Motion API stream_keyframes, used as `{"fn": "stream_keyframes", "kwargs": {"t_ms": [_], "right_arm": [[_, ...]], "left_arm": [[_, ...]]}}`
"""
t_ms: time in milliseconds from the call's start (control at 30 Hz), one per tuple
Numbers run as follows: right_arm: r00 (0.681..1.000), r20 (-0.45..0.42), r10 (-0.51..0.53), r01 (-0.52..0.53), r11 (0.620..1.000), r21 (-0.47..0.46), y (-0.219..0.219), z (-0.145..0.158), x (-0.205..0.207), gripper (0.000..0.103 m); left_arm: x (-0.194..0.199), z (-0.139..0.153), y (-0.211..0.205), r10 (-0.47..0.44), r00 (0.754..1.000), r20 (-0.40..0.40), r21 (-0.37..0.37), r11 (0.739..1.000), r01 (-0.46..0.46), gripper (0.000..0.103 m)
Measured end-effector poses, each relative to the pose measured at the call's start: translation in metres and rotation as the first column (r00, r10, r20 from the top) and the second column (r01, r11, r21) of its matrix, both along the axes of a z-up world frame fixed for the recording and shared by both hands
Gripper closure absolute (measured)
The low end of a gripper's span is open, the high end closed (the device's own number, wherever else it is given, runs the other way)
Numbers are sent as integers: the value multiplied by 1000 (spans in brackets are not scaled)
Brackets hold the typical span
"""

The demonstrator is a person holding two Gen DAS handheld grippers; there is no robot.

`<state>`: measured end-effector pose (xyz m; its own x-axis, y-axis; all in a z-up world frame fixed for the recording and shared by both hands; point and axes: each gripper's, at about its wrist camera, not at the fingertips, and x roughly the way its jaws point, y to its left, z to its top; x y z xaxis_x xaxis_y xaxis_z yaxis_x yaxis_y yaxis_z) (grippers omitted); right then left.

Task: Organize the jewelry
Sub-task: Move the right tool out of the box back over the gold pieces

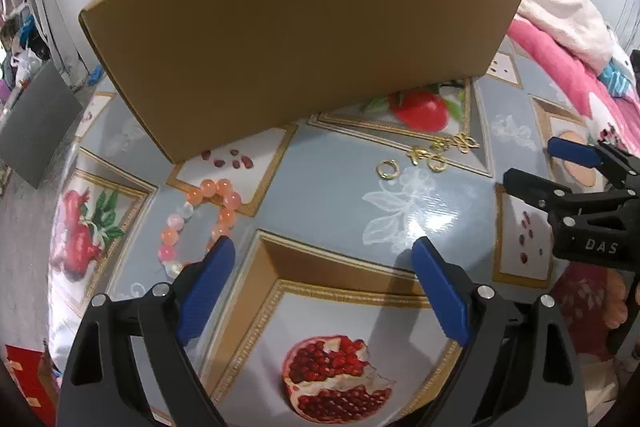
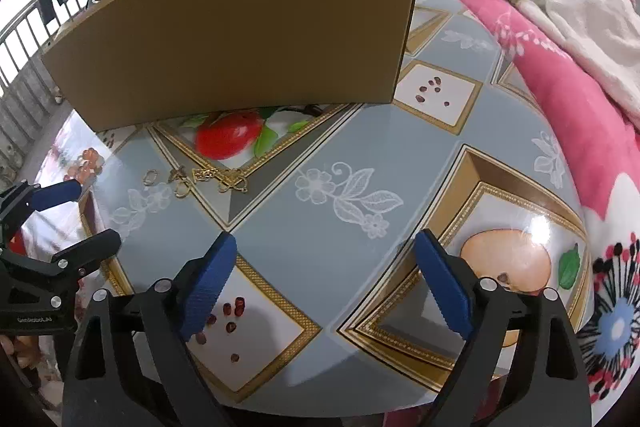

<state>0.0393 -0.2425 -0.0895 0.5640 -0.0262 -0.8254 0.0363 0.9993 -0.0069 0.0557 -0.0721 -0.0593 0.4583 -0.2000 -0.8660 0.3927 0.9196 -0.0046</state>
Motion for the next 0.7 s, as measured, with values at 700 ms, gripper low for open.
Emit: {"fn": "stream_keyframes", "kwargs": {"t_ms": [700], "right_arm": [[999, 40, 8, -8, 1000, 0, 8, -1, -5, 8]], "left_arm": [[9, -3, 1, 70, 998, 9, 8, 998, -70, 4]]}}
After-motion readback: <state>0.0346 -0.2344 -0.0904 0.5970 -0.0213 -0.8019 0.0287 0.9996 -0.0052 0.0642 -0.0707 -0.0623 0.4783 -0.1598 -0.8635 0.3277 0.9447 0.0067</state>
